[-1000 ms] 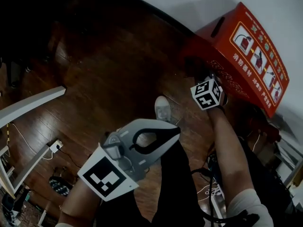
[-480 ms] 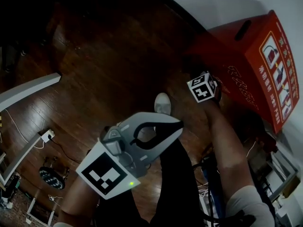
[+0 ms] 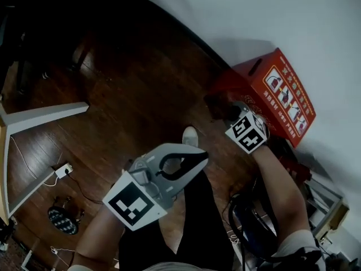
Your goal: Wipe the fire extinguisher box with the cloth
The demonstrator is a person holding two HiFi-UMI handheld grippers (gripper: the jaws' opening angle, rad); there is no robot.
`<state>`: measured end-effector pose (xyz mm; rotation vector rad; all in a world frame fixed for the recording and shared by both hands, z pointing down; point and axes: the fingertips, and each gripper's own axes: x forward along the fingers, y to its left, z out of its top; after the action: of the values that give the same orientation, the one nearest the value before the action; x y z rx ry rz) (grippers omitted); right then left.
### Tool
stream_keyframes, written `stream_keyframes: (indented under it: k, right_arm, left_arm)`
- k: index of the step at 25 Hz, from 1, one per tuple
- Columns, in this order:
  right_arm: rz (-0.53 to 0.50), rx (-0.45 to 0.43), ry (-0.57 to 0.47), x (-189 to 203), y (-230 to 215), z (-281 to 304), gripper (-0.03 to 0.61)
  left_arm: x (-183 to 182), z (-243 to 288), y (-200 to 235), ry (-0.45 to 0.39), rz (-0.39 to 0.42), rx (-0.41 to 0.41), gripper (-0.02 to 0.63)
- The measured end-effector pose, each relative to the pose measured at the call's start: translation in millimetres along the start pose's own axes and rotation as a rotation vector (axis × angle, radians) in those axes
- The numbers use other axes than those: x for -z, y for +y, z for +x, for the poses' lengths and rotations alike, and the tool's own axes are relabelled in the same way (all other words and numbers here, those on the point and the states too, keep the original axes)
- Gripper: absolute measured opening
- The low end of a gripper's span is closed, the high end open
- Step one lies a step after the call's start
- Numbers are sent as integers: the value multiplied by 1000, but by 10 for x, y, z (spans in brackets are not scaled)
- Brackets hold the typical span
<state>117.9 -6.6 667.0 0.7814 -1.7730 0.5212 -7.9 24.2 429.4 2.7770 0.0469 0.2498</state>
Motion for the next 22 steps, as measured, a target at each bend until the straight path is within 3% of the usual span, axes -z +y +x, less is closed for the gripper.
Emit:
stream_keyframes:
  k: [6,10,12,16,19,22]
  right_arm:
    - [-334,-115,43,-594,-389,-1185,54]
    - [-556,-280,141,-895,-871,-1445,54]
    - [-667,-418,240,-785,-998,-1442,54]
    - [-780,-668,504,-322,-1209,-1260,54]
    - [-825,-782,619,-165,-1367,-975,52]
    - [-857,-866,668,40,-1398,-695,52]
  left_arm:
    - [-392,-463,169,107,89,-75,0]
    - [-744,-467,468,67,111,-149,0]
    - [-858,-363,633,20,81,-165,0]
    - [-961,-131,956,-27,-14,-231,0]
    - [-985,21,1265,-25,-57,-246,0]
    - [-978,173,1463,-31,-86,-261,0]
